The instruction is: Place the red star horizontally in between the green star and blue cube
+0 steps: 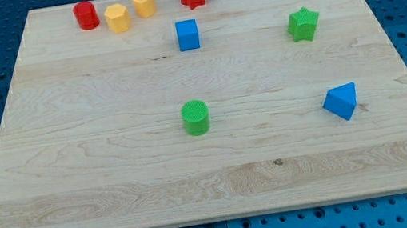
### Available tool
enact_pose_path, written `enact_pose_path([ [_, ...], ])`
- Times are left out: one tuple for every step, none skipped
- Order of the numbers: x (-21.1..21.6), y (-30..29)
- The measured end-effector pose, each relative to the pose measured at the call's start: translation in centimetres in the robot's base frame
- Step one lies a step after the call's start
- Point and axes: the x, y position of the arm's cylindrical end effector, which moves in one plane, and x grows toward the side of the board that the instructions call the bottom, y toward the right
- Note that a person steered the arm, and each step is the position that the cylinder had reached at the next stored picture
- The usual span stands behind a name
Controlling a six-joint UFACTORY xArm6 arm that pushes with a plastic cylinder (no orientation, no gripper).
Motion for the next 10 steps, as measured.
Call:
enact_pose_path([
  [0.1, -0.6],
  [0.1, -4.0],
  [0.1, -6.0],
  [0.4, -6.4],
  [2.3, -6.5],
  [3.8, -7.1],
  [3.8, -7.4],
  [3.8, -10.9],
  [3.8, -13.9],
  [4.4, -13.6],
])
